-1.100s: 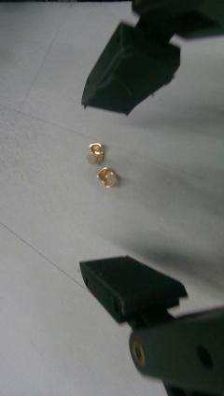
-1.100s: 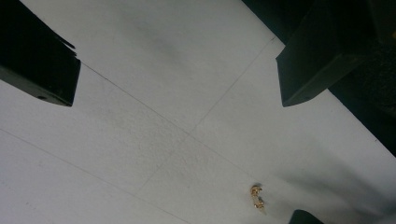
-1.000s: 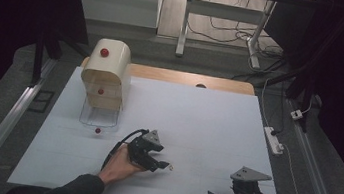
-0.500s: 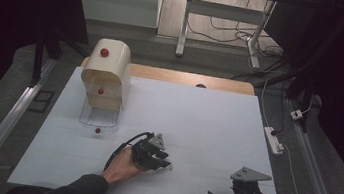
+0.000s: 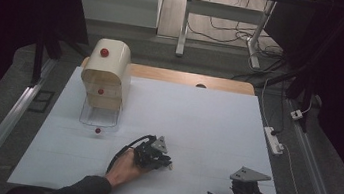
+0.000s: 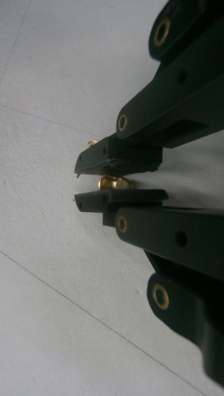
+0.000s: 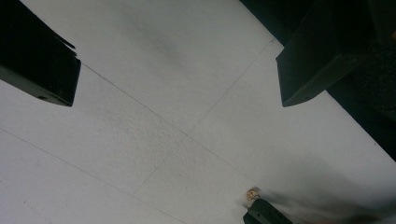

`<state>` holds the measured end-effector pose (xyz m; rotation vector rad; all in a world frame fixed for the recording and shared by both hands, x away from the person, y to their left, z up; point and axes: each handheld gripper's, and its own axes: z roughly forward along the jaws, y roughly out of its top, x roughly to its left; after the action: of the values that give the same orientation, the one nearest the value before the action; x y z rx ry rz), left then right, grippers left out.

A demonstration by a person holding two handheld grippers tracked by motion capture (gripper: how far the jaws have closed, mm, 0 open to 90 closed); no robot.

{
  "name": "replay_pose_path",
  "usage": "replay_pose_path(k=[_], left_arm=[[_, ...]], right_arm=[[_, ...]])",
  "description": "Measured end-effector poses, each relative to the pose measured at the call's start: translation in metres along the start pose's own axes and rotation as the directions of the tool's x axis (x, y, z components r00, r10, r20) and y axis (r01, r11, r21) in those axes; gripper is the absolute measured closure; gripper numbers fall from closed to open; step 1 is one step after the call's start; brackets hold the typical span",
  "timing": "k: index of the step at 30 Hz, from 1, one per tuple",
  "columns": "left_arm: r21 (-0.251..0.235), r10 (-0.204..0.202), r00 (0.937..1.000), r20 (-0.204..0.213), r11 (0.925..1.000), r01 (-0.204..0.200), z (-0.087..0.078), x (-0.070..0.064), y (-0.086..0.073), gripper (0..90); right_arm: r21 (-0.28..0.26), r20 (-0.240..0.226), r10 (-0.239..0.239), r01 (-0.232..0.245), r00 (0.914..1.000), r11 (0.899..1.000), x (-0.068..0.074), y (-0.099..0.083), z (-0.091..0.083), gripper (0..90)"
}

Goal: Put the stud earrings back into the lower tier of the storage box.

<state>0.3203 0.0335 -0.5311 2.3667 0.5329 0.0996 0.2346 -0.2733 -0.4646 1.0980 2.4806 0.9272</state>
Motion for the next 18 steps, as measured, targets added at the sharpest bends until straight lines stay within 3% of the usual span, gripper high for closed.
replay_pose_path(k=[4,10,11,14,16,18], left_arm=[[-0.003,-0.022,0.9998,-0.005,0.9998,0.022,-0.007,0.004,0.001,81.3],[-0.035,-0.051,0.9975,-0.049,0.9982,0.049,-0.038,0.015,0.004,81.3],[-0.038,-0.057,0.9956,-0.075,0.9978,0.055,-0.048,0.018,0.004,81.3],[-0.040,-0.067,0.9932,-0.095,0.9972,0.063,-0.060,0.023,0.003,81.3],[-0.048,-0.087,0.9875,-0.131,0.9955,0.081,-0.078,0.031,0.000,81.3],[-0.051,-0.095,0.9850,-0.144,0.9948,0.089,-0.085,0.034,-0.001,81.3]], right_arm=[[-0.002,-0.001,0.003,-0.003,1.0000,1.000,0.000,0.000,0.000,0.0],[-0.005,-0.002,0.005,-0.005,1.0000,1.000,0.000,0.000,0.000,0.0],[-0.004,-0.002,0.007,-0.007,1.0000,1.000,0.000,0.000,0.000,0.0],[-0.003,-0.001,0.006,-0.006,1.0000,1.000,0.000,0.000,0.000,0.0],[-0.001,0.000,0.006,-0.006,1.0000,1.000,0.000,0.000,0.000,0.0],[-0.001,-0.001,0.004,-0.004,1.0000,1.000,0.000,0.000,0.000,0.0]])
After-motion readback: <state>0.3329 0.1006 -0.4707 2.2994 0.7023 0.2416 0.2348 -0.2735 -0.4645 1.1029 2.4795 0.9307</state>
